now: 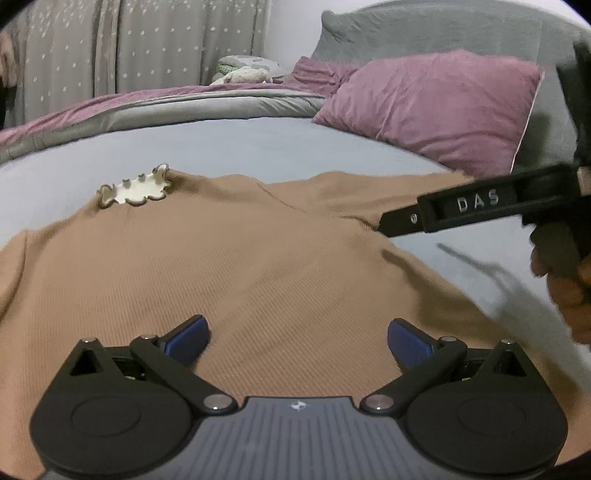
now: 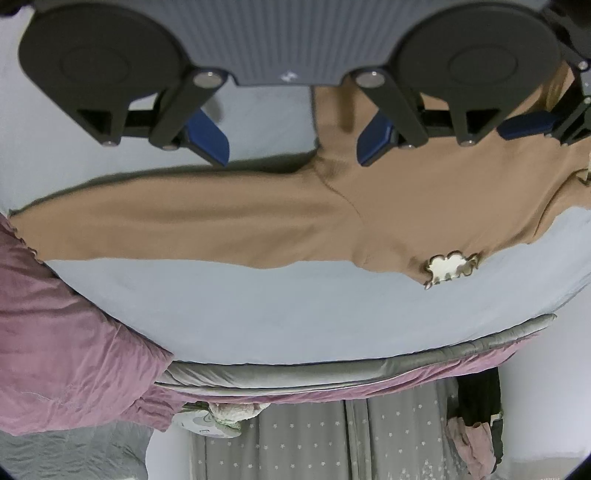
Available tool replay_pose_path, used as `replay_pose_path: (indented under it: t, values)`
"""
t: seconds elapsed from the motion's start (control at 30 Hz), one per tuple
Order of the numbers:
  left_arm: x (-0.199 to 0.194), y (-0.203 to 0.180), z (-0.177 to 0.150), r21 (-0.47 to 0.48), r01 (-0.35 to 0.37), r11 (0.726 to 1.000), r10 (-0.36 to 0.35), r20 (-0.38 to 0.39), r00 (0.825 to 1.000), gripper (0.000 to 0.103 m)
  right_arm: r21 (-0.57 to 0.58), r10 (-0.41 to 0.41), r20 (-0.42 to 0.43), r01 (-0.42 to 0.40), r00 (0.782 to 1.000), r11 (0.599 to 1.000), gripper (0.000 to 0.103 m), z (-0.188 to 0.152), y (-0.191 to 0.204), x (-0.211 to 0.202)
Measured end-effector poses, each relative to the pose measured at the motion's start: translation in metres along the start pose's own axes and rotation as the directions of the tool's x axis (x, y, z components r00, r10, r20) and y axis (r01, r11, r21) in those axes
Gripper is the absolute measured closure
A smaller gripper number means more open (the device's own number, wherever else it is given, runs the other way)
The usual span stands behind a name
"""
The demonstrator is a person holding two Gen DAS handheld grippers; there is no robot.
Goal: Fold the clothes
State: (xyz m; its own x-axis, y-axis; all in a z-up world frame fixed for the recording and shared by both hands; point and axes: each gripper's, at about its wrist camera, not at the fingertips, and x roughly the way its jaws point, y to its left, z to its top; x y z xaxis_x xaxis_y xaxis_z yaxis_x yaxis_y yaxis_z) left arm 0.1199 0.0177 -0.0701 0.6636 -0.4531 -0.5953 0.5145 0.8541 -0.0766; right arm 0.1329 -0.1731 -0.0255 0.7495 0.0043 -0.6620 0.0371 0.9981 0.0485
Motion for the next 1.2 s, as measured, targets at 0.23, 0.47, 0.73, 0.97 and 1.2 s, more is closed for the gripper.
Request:
replay_pose_path:
  t: [0.23, 0.47, 0.73, 0.97, 1.2]
  values:
    - [0.0, -0.001, 0.0, 0.009, -0.006, 1.0, 0.007, -0.004, 1.0, 0.0, -0.05, 0.005, 0.02, -0.004, 1.0, 0.999, 0.023, -0.003, 0.013, -0.004]
    - [0.0, 0.0, 0.0, 0.01, -0.007, 1.0, 0.007, -0.004, 1.0, 0.0, 0.008, -0.006, 0.034, 0.006, 0.999, 1.0, 0.021, -0.003, 0.008, -0.014]
    - [0.0, 0.0, 0.0, 0.011, -0.008, 1.0, 0.008, -0.004, 1.0, 0.0, 0.115, -0.02, 0.039, 0.015, 0.999, 0.993, 0.02, -0.007, -0.009, -0.024]
    - [0.0, 0.0, 0.0, 0.011, -0.007, 1.0, 0.007, -0.004, 1.0, 0.0, 0.131, -0.002, 0.037, -0.003, 0.999, 0.991, 0.018, -0.008, -0.007, -0.029]
    - [0.0, 0.0, 0.0, 0.011, -0.007, 1.0, 0.008, -0.004, 1.0, 0.0, 0.152, 0.037, 0.047, -0.043, 0.998, 0.987, 0.016, -0.009, -0.004, -0.042]
